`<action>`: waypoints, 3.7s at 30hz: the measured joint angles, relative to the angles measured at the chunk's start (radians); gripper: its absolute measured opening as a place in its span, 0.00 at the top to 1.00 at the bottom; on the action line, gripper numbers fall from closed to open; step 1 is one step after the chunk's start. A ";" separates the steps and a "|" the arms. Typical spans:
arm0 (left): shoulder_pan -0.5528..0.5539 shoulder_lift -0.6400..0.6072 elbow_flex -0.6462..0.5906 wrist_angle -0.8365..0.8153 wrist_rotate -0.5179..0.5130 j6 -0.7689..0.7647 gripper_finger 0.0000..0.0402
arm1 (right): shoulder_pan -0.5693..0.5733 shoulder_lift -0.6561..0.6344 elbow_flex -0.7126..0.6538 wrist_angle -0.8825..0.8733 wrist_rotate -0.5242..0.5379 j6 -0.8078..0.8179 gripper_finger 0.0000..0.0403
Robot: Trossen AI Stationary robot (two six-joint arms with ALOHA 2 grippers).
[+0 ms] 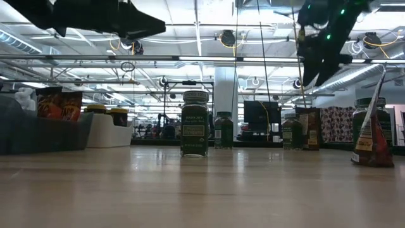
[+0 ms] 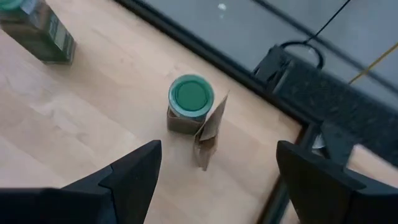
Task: Sort spices by type
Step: Put the top orange seasoning pack into the black bin
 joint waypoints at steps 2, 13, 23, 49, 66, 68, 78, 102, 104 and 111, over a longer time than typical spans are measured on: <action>0.009 -0.002 0.000 0.013 0.000 0.002 0.45 | -0.027 0.023 -0.019 0.023 -0.026 -0.003 0.26; 0.019 -0.001 0.000 -0.085 0.061 -0.013 0.45 | -0.095 0.066 -0.134 0.115 -0.062 -0.002 0.29; 0.019 -0.001 0.000 -0.088 0.061 -0.009 0.45 | -0.130 0.066 -0.242 0.271 -0.132 -0.022 0.36; 0.020 -0.001 0.001 -0.080 0.061 -0.015 0.45 | -0.173 0.066 -0.299 0.317 -0.134 -0.112 0.98; 0.020 -0.001 0.001 -0.085 0.061 -0.015 0.45 | -0.134 -0.029 -0.162 0.124 -0.132 -0.060 1.00; 0.020 -0.001 0.001 -0.085 0.061 -0.015 0.45 | -0.114 -0.052 -0.153 0.114 -0.133 -0.049 1.00; 0.020 -0.001 0.001 -0.084 0.061 -0.016 0.45 | -0.058 -0.095 -0.152 0.080 -0.132 0.063 1.00; 0.020 -0.001 0.001 -0.084 0.061 -0.018 0.45 | -0.059 -0.061 -0.152 -0.003 0.059 0.461 0.53; 0.020 -0.001 0.001 -0.084 0.061 -0.018 0.45 | -0.059 -0.035 -0.154 -0.038 0.077 0.501 0.48; 0.020 -0.001 0.001 -0.086 0.061 -0.020 0.45 | -0.059 0.044 -0.243 0.077 0.039 0.547 0.42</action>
